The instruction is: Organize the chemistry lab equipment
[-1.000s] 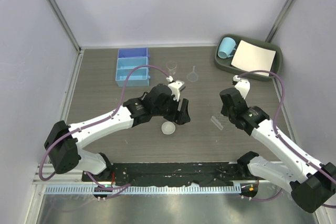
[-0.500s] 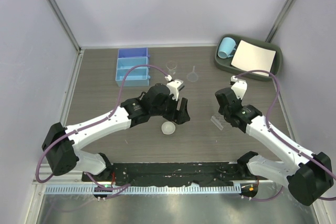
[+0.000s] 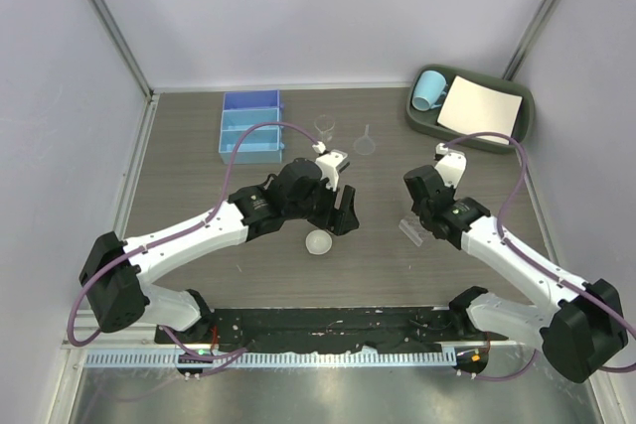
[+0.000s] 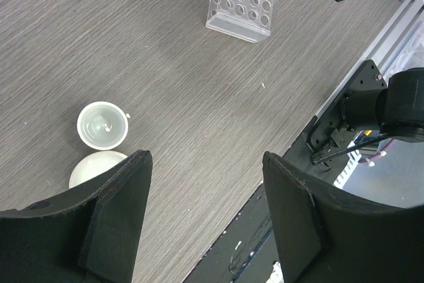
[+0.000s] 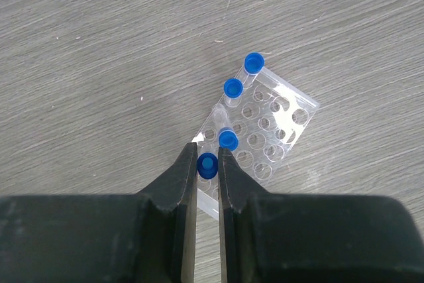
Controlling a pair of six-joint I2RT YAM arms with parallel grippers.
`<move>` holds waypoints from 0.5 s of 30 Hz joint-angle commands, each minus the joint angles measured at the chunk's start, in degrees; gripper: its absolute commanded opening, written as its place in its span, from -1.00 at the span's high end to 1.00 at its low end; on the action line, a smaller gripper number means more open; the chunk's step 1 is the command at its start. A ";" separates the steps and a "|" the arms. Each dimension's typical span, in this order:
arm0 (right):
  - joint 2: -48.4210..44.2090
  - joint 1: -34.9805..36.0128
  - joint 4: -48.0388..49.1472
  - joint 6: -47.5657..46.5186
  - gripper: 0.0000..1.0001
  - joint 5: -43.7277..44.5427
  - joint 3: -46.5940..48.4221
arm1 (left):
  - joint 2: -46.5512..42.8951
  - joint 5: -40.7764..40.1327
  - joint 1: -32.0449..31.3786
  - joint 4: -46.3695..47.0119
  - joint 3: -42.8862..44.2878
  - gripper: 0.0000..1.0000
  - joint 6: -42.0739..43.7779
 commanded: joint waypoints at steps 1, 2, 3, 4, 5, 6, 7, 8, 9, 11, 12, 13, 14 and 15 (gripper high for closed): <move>1.10 0.20 3.10 1.26 0.99 2.49 -0.29 | -1.31 -1.20 0.17 0.87 0.59 -0.43 1.09; 1.45 0.20 3.36 1.26 0.99 2.40 -0.29 | -1.40 -1.20 0.17 0.95 0.59 -0.43 1.18; 1.71 0.20 3.54 1.26 0.99 2.32 -0.38 | -1.31 -1.29 0.17 0.78 0.59 -0.43 1.27; 2.06 0.20 3.72 1.43 0.99 2.31 -0.47 | -1.31 -1.38 0.17 0.69 0.59 -0.43 1.18; 2.07 0.20 3.98 1.35 0.98 2.40 -0.56 | -1.40 -1.55 0.17 0.69 0.51 -0.43 1.36; 2.24 0.20 4.24 1.35 0.99 2.32 -0.65 | -1.49 -1.64 0.17 0.52 0.42 -0.43 1.44; 2.24 0.20 4.68 1.35 0.99 2.31 -0.73 | -1.57 -1.73 0.17 0.51 0.42 -0.43 1.44; 2.33 0.20 4.95 1.26 0.99 2.31 -0.82 | -1.66 -1.73 0.17 0.60 0.42 -0.43 1.44; 2.33 0.11 5.21 1.17 0.99 2.31 -0.91 | -1.66 -1.82 0.17 0.51 0.33 -0.43 1.53; 2.59 0.11 5.65 1.26 0.99 2.31 -0.91 | -1.75 -1.90 0.17 0.60 0.51 -0.43 1.53; 2.68 0.20 5.65 1.17 0.99 2.40 -0.82 | -1.66 -1.82 0.17 0.51 0.42 -0.43 1.53; 2.77 0.20 5.91 1.17 0.99 2.40 -0.82 | -1.58 -1.82 0.17 0.51 0.51 -0.43 1.62; 2.86 0.20 6.00 1.08 0.99 2.49 -0.82 | -1.49 -1.82 0.17 0.51 0.51 -0.43 1.62; 2.86 0.20 6.00 1.00 0.99 2.58 -0.82 | -1.49 -1.82 0.25 0.51 0.51 -0.43 1.62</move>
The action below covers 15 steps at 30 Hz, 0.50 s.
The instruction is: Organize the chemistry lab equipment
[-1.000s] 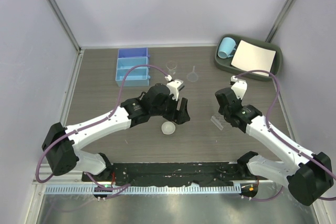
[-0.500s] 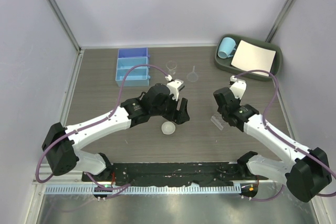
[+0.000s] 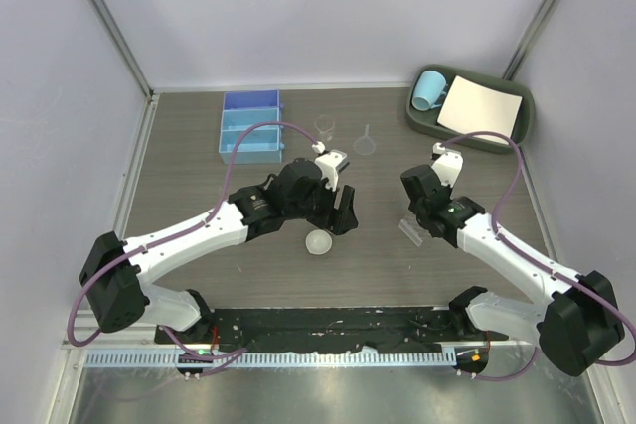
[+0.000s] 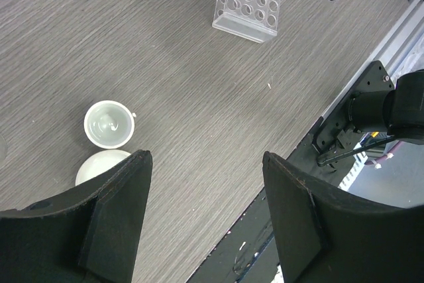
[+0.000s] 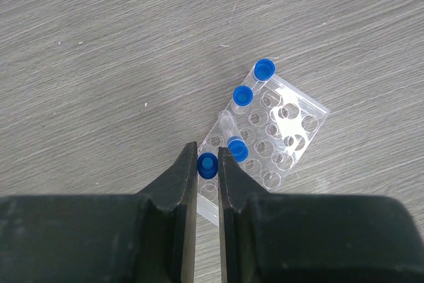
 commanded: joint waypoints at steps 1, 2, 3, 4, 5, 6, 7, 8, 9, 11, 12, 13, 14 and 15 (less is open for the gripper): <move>0.56 0.11 2.90 0.89 0.99 2.69 -0.08 | -1.40 -0.81 0.17 0.93 0.51 -0.43 1.18; 0.56 0.20 2.90 0.89 0.99 2.86 -0.17 | -1.40 -0.81 0.17 0.93 0.42 -0.43 1.18; 0.56 0.20 2.81 0.89 0.99 3.04 -0.25 | -1.49 -0.81 0.17 0.93 0.42 -0.43 1.10; 0.39 0.20 2.81 0.89 0.99 3.30 -0.34 | -1.40 -0.81 0.17 1.10 0.33 -0.43 1.18; 0.30 0.11 2.99 0.89 0.98 3.65 -0.52 | -1.40 -0.90 0.25 1.11 0.33 -0.43 1.18; 0.21 0.20 3.07 0.80 0.99 3.92 -0.61 | -1.40 -0.81 0.25 1.02 0.33 -0.43 1.18; 0.30 0.20 2.99 0.71 0.99 4.09 -0.61 | -1.40 -0.72 0.17 0.93 0.42 -0.43 1.18; 0.30 0.20 3.07 0.62 0.99 4.44 -0.61 | -1.49 -0.81 0.17 1.02 0.42 -0.43 1.10; 0.39 0.20 3.07 0.62 0.99 4.62 -0.69 | -1.57 -0.81 0.17 1.02 0.42 -0.43 1.10; 0.56 0.20 3.07 0.62 0.99 4.89 -0.69 | -1.66 -0.90 0.25 0.93 0.42 -0.43 1.10; 0.65 0.20 3.07 0.62 0.99 5.15 -0.78 | -1.66 -0.90 0.17 0.84 0.42 -0.43 1.10; 0.74 0.11 3.07 0.71 0.99 5.15 -0.87 | -1.66 -0.81 0.25 0.93 0.33 -0.43 1.10; 0.83 0.11 2.99 0.80 0.99 5.24 -0.87 | -1.75 -0.90 0.25 0.93 0.33 -0.43 1.01; 1.00 0.11 2.99 0.80 0.99 5.06 -0.96 | -1.75 -0.81 0.17 0.84 0.24 -0.43 1.09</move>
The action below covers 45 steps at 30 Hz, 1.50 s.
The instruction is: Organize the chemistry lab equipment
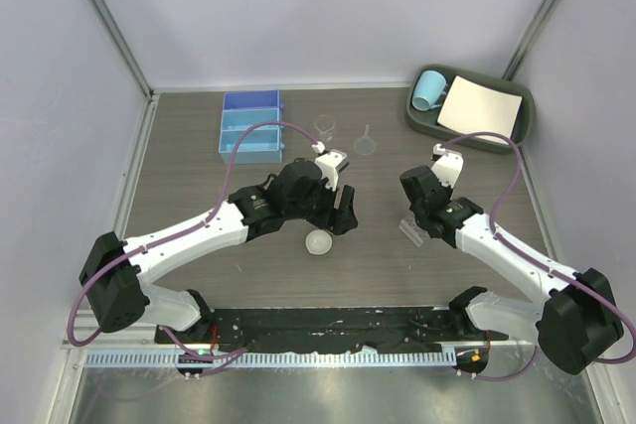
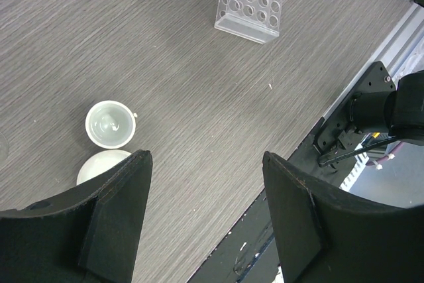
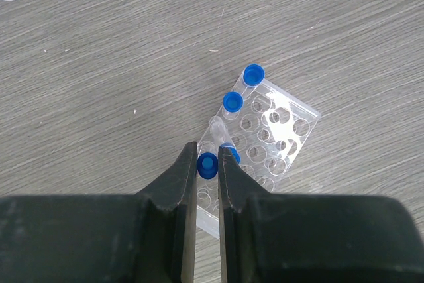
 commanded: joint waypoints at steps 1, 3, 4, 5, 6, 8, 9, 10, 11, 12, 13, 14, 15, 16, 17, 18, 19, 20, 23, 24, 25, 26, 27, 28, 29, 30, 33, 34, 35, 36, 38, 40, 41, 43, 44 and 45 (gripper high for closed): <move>0.37 0.11 1.81 0.93 0.99 2.72 -0.24 | -1.75 -0.57 0.17 0.86 0.24 -0.43 1.05; 0.37 0.20 2.07 1.10 0.99 2.46 -0.67 | -1.75 -0.66 0.17 0.86 0.33 -0.43 1.05; 0.37 0.11 2.16 1.11 0.99 2.11 -0.76 | -1.75 -0.57 0.17 0.86 0.33 -0.43 0.96; 0.46 0.02 2.59 1.28 0.99 1.93 -1.03 | -1.75 -0.57 0.17 0.86 0.33 -0.43 0.96; 0.63 0.20 2.69 1.19 0.99 1.85 -1.46 | -1.75 -0.48 0.17 0.86 0.33 -0.43 0.96; 0.81 0.20 3.12 1.63 0.98 1.58 -1.82 | -1.84 -0.48 0.17 0.86 0.33 -0.43 0.88; 1.33 0.11 3.21 1.72 0.99 1.49 -2.17 | -1.93 -0.48 0.17 0.78 0.24 -0.43 0.79; 1.42 0.20 3.39 1.81 0.99 1.41 -2.34 | -1.93 -0.48 0.17 0.78 0.24 -0.43 0.88; 1.51 0.11 3.74 1.90 0.99 1.32 -2.52 | -2.01 -0.57 0.17 0.95 0.24 -0.43 0.88; 1.69 0.11 3.83 1.98 0.99 1.32 -2.78 | -1.93 -0.48 0.17 0.86 0.24 -0.43 0.88; 1.78 0.11 4.00 2.07 0.99 1.32 -2.87 | -1.93 -0.57 0.17 0.78 0.07 -0.43 0.88; 1.86 0.11 4.00 1.90 0.99 1.32 -2.96 | -1.93 -0.57 0.17 0.78 0.07 -0.43 0.88; 1.86 0.20 4.09 1.90 0.99 1.23 -2.96 | -2.01 -0.75 0.17 0.69 0.07 -0.43 0.88; 1.95 0.11 4.09 1.98 0.99 1.32 -2.96 | -2.01 -0.66 0.17 0.69 -0.02 -0.43 0.79; 1.95 0.11 4.18 1.90 0.99 1.23 -3.05 | -2.10 -0.66 0.17 0.69 -0.02 -0.43 0.88; 1.95 0.11 4.09 1.98 0.99 1.23 -3.14 | -2.19 -0.75 0.25 0.69 -0.02 -0.43 0.79; 1.95 0.11 4.27 1.90 0.99 1.23 -3.22 | -2.19 -0.75 0.17 0.86 -0.11 -0.43 0.88; 2.13 0.20 4.27 1.90 0.99 1.23 -3.31 | -2.28 -0.75 0.17 0.78 -0.11 -0.43 0.88; 2.22 0.20 4.27 1.81 0.98 1.14 -3.40 | -2.19 -0.66 0.17 0.69 -0.11 -0.43 0.79; 2.22 0.11 4.18 1.81 0.97 1.05 -3.40 | -2.28 -0.75 0.17 0.77 -0.20 -0.43 0.79; 2.22 0.11 4.18 1.81 0.92 0.97 -3.40 | -2.28 -0.57 0.17 0.78 -0.11 -0.43 0.70; 2.22 0.20 4.27 1.81 0.88 0.97 -3.31 | -2.28 -0.57 0.25 0.69 -0.20 -0.43 0.79; 2.22 0.11 4.27 1.72 0.85 0.97 -3.31 | -2.37 -0.57 0.17 0.69 -0.20 -0.43 0.79; 2.22 0.11 4.27 1.81 0.80 0.88 -3.23 | -2.37 -0.66 0.17 0.60 -0.20 -0.43 0.79; 2.22 0.20 4.27 1.63 0.78 0.96 -3.23 | -2.45 -0.57 0.17 0.60 -0.20 -0.43 0.79; 2.04 0.11 4.27 1.63 0.75 0.97 -3.23 | -2.37 -0.66 0.17 0.69 -0.20 -0.43 0.79; 2.04 0.11 3.92 1.55 0.67 1.05 -3.05 | -2.28 -0.57 0.17 0.60 -0.11 -0.43 0.70; 2.04 0.20 3.83 1.63 0.64 1.14 -3.05 | -2.37 -0.57 0.17 0.60 -0.11 -0.43 0.79; 1.95 0.11 3.83 1.55 0.63 1.32 -2.96 | -2.28 -0.48 0.17 0.51 -0.02 -0.43 0.88; 1.87 0.11 3.65 1.55 0.61 1.23 -2.96 | -2.28 -0.57 0.25 0.60 -0.02 -0.43 0.79; 1.78 0.11 3.48 1.54 0.57 1.40 -2.70 | -2.19 -0.48 0.17 0.51 0.07 -0.43 0.88; 1.78 0.20 3.22 1.63 0.54 1.40 -2.61 | -2.10 -0.48 0.17 0.42 0.07 -0.43 0.79; 1.86 0.20 3.13 1.63 0.53 1.49 -2.44 | -2.10 -0.48 0.17 0.51 0.07 -0.43 0.88; 1.78 0.20 2.86 1.63 0.49 1.41 -2.35 | -2.10 -0.48 0.17 0.42 -0.02 -0.43 0.88; 1.78 0.11 2.77 1.55 0.49 1.58 -2.17 | -2.02 -0.57 0.08 0.42 -0.02 -0.43 0.79; 1.78 0.11 2.69 1.55 0.49 1.49 -2.17 | -2.01 -0.48 0.16 0.42 0.07 -0.43 0.88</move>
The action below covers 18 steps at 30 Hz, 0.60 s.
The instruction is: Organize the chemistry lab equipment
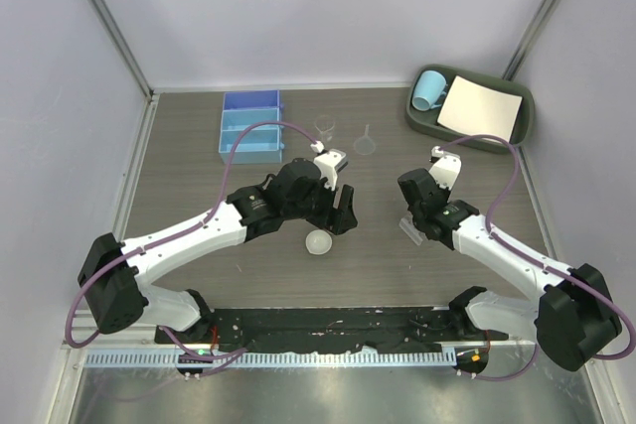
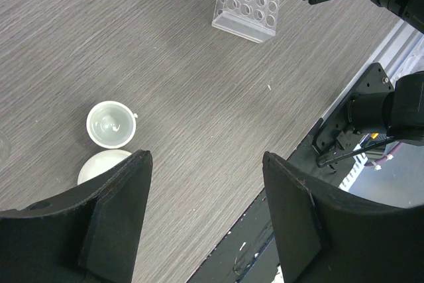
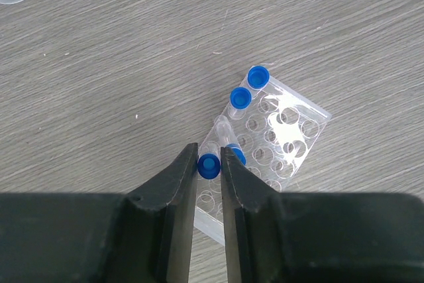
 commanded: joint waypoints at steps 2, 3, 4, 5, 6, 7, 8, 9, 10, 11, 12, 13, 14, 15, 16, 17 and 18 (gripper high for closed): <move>0.47 0.11 -1.69 1.09 0.48 0.86 0.39 | -1.53 -0.31 0.16 0.62 0.07 -0.43 0.79; 0.46 0.20 -1.77 1.00 0.48 1.03 0.48 | -1.45 -0.31 0.25 0.71 0.07 -0.43 0.88; 0.38 0.11 -1.95 1.00 0.47 1.04 0.48 | -1.45 -0.31 0.17 0.62 0.07 -0.43 0.88; 0.12 0.20 -2.12 1.00 0.48 1.04 0.65 | -1.45 -0.31 0.17 0.62 0.07 -0.43 0.79; 0.03 0.20 -2.21 1.09 0.48 1.04 0.74 | -1.53 -0.31 0.17 0.71 0.07 -0.43 0.88; -0.06 0.20 -2.39 1.09 0.47 1.21 0.83 | -1.36 -0.31 0.17 0.62 0.07 -0.43 0.79; -0.15 0.11 -2.56 1.00 0.47 1.30 1.00 | -1.36 -0.22 0.08 0.62 0.15 -0.43 0.88; -0.41 0.11 -2.74 0.91 0.47 1.21 1.00 | -1.36 -0.22 0.25 0.62 0.16 -0.43 0.79; -0.59 0.20 -3.00 0.91 0.47 1.30 1.09 | -1.45 -0.22 0.17 0.62 0.24 -0.43 0.79; -0.68 0.20 -3.18 0.82 0.46 1.39 1.27 | -1.36 -0.22 0.17 0.71 0.16 -0.43 0.79; -1.03 0.11 -3.27 0.82 0.46 1.56 1.35 | -1.36 -0.22 0.17 0.62 0.16 -0.43 0.79; -1.12 0.20 -3.53 0.82 0.46 1.74 1.44 | -1.45 -0.22 0.17 0.62 0.16 -0.43 0.70; -1.20 0.20 -3.71 0.74 0.46 1.65 1.62 | -1.45 -0.22 0.17 0.71 0.16 -0.43 0.79; -1.38 0.11 -3.80 0.73 0.44 1.74 1.62 | -1.45 -0.22 0.17 0.62 0.16 -0.43 0.70; -1.64 0.11 -4.06 0.73 0.42 1.83 1.71 | -1.45 -0.22 0.25 0.62 0.16 -0.43 0.79; -1.73 0.11 -4.15 0.65 0.42 1.91 1.88 | -1.53 -0.13 0.17 0.62 0.24 -0.43 0.70; -1.91 0.11 -4.41 0.65 0.41 1.91 1.88 | -1.53 -0.13 0.17 0.53 0.16 -0.43 0.70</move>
